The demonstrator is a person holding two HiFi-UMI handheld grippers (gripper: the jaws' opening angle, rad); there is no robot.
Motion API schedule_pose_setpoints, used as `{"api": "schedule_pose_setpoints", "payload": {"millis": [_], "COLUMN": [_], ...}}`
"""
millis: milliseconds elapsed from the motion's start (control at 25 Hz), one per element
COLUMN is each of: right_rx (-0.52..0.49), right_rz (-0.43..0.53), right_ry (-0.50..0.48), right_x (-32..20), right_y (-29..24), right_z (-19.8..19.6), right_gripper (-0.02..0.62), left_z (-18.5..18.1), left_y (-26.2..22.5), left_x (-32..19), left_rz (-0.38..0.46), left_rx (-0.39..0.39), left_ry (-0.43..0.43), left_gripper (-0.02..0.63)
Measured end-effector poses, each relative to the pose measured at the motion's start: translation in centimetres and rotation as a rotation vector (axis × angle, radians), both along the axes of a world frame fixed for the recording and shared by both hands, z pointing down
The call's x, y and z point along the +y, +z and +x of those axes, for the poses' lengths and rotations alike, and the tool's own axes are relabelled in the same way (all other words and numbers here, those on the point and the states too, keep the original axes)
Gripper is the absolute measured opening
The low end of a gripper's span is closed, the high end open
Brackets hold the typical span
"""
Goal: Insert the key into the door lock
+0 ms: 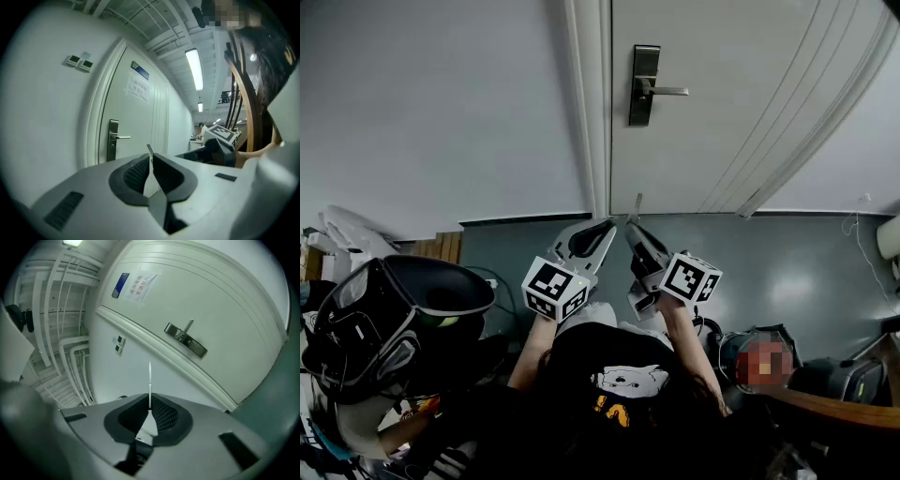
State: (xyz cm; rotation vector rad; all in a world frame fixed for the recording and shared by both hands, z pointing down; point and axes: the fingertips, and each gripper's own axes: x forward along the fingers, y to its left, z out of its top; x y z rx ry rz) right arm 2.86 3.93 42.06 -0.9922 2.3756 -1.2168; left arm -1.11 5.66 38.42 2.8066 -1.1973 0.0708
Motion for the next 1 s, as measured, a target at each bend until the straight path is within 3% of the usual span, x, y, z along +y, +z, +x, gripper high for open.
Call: {"api": "schedule_pose_setpoints", "payload": {"millis": [1000], "right_rx": [-0.042], "right_rz": [-0.019], "right_ry": [-0.04], "right_x": [-0.9], "right_y": [1.1], "right_z": [0.0], "right_gripper": [0.018], "left_z": [-0.5], "left_y": [1.3], "left_x": [-0.1], "left_rz": [-0.05], "left_rx": [-0.067], "left_ry": [-0.054], "left_gripper": [0.028]}}
